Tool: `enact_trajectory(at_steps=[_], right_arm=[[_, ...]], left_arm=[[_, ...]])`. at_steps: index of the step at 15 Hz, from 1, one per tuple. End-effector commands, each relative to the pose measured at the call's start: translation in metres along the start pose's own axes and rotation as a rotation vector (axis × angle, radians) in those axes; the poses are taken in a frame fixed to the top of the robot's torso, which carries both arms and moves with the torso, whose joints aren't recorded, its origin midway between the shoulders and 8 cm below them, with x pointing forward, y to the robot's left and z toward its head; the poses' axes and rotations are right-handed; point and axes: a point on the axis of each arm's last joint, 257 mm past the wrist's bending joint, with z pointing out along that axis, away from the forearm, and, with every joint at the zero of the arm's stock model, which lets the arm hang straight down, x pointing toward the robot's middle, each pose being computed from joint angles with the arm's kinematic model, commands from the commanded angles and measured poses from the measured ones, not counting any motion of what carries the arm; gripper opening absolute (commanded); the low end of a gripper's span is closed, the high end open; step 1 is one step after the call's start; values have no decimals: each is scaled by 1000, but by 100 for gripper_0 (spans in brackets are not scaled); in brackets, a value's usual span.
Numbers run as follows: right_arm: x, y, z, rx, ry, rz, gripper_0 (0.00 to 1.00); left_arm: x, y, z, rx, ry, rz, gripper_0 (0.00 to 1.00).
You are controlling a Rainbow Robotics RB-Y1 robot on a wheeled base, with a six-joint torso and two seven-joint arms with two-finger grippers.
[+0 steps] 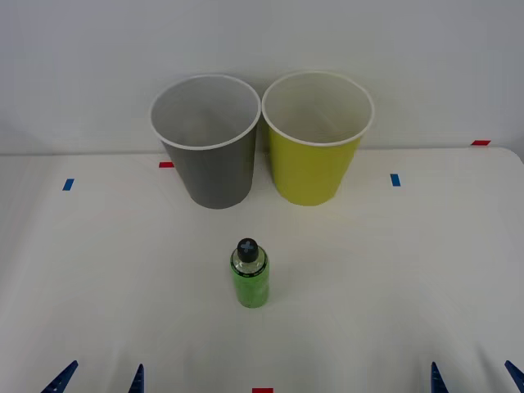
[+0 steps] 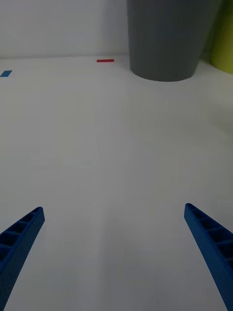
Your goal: Put cans in the gray bin and PET bottles in the light green bin.
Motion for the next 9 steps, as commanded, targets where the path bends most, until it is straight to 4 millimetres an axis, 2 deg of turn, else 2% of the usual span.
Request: enact_trajectory(at_steps=[1, 9], right_arm=[[0, 0, 0, 0, 0, 0, 100], [0, 0, 0, 0, 0, 0, 100]], left_arm=[[0, 0, 0, 0, 0, 0, 100], [0, 0, 0, 0, 0, 0, 100]])
